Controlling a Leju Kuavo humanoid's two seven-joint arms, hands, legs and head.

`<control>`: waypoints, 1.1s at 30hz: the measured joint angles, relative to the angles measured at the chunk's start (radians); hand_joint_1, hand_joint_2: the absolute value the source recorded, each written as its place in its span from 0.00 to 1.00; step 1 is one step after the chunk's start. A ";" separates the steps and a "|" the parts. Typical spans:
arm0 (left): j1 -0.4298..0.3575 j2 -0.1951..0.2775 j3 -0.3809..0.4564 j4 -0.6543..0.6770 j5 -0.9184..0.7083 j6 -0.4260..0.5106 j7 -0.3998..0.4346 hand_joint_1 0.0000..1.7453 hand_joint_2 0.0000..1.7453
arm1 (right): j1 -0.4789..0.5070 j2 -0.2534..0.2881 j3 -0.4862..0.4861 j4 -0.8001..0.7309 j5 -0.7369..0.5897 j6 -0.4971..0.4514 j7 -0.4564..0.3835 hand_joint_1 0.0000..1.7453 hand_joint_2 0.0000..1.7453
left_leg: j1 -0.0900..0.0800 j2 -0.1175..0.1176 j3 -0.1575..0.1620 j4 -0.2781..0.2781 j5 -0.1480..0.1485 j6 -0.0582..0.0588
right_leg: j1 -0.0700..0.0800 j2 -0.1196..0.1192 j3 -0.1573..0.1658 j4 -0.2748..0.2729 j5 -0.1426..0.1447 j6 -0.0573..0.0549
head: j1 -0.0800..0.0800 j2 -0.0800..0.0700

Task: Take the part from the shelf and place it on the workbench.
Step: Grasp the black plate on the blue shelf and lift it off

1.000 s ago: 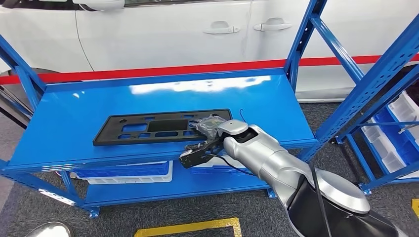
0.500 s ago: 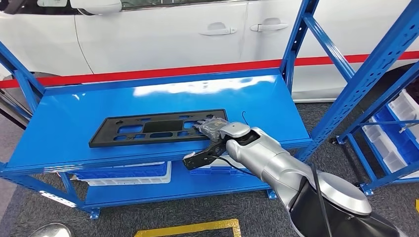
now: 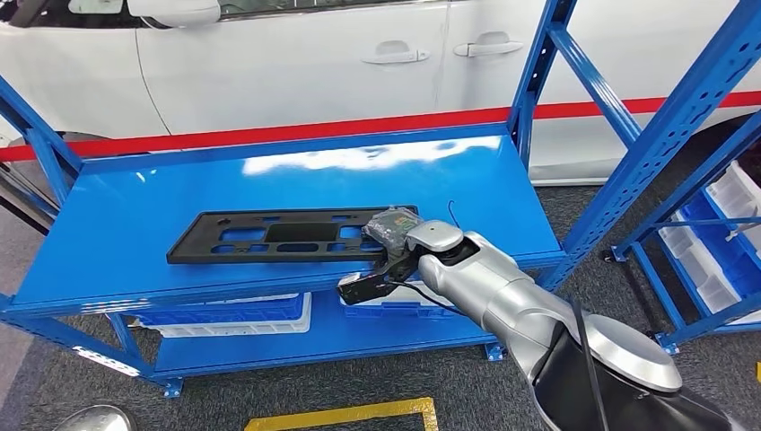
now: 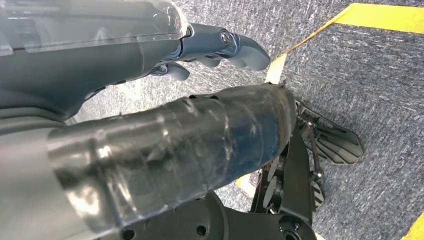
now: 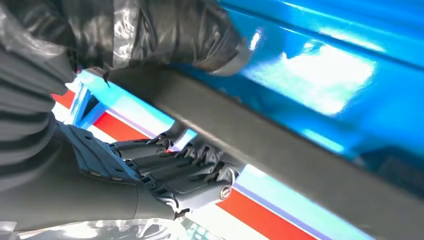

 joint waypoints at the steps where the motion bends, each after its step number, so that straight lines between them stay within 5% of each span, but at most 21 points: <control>1: 0.000 0.000 0.000 0.000 0.000 -0.001 -0.001 0.00 0.00 | 0.000 -0.002 0.000 -0.002 0.002 -0.002 0.000 0.96 1.00 | 0.000 0.000 0.000 0.000 0.000 -0.001 | 0.000 0.000 0.001 0.000 0.000 0.000 | 0.000 0.000; 14: 0.000 -0.008 0.000 0.000 0.003 -0.012 -0.007 0.00 0.00 | -0.003 -0.023 0.003 -0.015 0.027 -0.023 0.003 1.00 1.00 | -0.002 0.000 0.000 0.006 -0.002 0.000 | -0.001 -0.001 0.005 -0.002 0.000 0.001 | 0.000 0.000; 21: 0.000 -0.009 0.016 0.000 0.033 -0.027 -0.033 0.00 0.00 | -0.042 -0.031 0.008 -0.067 0.130 -0.150 0.106 1.00 1.00 | -0.002 0.000 -0.006 0.008 -0.001 0.001 | -0.001 -0.001 -0.001 -0.001 0.004 0.003 | 0.000 0.000; 25: 0.000 -0.010 0.025 0.000 0.033 -0.030 -0.042 0.00 1.00 | -0.127 -0.054 -0.030 -0.172 0.220 -0.135 0.167 1.00 1.00 | -0.001 0.001 -0.009 0.009 0.000 0.001 | -0.001 0.000 -0.004 -0.001 0.005 0.003 | 0.000 0.000; 33: 0.000 -0.010 0.031 0.000 0.020 -0.042 -0.081 0.00 1.00 | -0.202 -0.101 -0.173 -0.375 0.381 -0.076 0.204 1.00 1.00 | -0.001 0.000 -0.011 0.009 0.000 0.001 | -0.001 0.000 -0.006 -0.001 0.004 0.003 | 0.000 0.000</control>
